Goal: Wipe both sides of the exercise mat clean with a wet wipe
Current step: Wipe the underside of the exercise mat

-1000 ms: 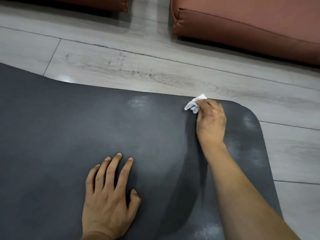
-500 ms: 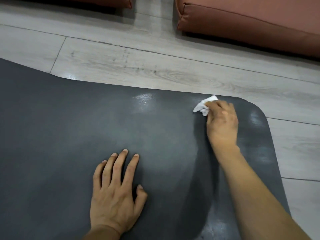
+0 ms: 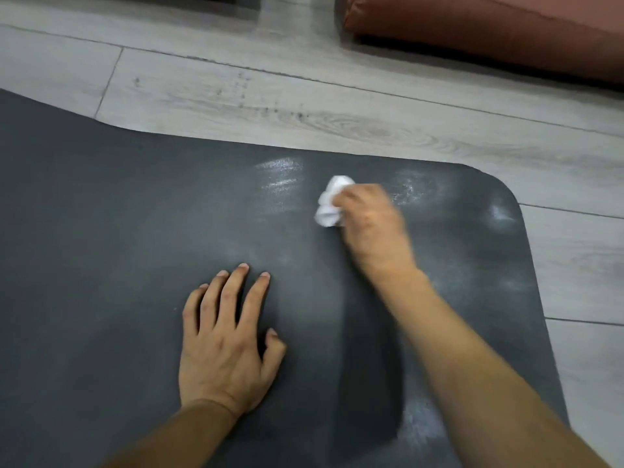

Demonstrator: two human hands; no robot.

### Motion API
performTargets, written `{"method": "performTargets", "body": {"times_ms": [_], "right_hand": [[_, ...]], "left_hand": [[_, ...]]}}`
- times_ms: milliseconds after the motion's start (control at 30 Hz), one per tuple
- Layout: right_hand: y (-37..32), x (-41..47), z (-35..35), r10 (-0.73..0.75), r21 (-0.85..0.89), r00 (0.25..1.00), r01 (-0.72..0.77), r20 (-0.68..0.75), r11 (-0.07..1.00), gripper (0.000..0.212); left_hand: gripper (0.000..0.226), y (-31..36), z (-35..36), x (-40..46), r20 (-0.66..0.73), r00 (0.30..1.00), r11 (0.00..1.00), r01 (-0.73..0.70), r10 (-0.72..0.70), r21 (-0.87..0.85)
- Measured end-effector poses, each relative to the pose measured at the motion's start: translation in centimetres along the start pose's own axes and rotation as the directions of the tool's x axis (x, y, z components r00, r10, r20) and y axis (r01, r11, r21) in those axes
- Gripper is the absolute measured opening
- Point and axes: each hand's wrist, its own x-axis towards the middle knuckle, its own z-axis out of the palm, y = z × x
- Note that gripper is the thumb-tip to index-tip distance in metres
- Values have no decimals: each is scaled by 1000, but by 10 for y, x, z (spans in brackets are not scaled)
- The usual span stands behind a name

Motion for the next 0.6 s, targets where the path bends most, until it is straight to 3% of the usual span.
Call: {"method": "performTargets", "body": {"times_ms": [67,133,200,267,333,400,500,600], "right_hand": [[52,-26,-29,230,-96,970,-236,-73,967,20],[68,-41,-44,434,-114,893,-447,-122,887,21],[44,-34,-33,492,-26,853,-503,-172,864,24],[-11,-12,-4,377,139,915,-359,-143,923,22],[-79,10,26,160,295,985,-134,-66,946,18],[-124,21,43,-38,367,998,20,42,930,15],[-97,18,35,-196,325,972,144,133,935,14],[-12,-15,-3,-75,135,993,63,88,989,21]], "left_hand": [[69,1,-1,0,1,1000,1000,3,-3,-3],[69,1,-1,0,3,1000,1000,5,-5,0],[69,2,-1,0,0,1000,1000,7,-7,0],[69,1,0,0,-1,1000,1000,7,-7,3],[67,0,1,-1,2,1000,1000,1,-1,9],[64,-1,3,-2,-5,1000,1000,1,-1,14],[66,-1,2,-1,3,1000,1000,4,-4,13],[68,0,1,0,5,1000,1000,10,-10,-1]]}}
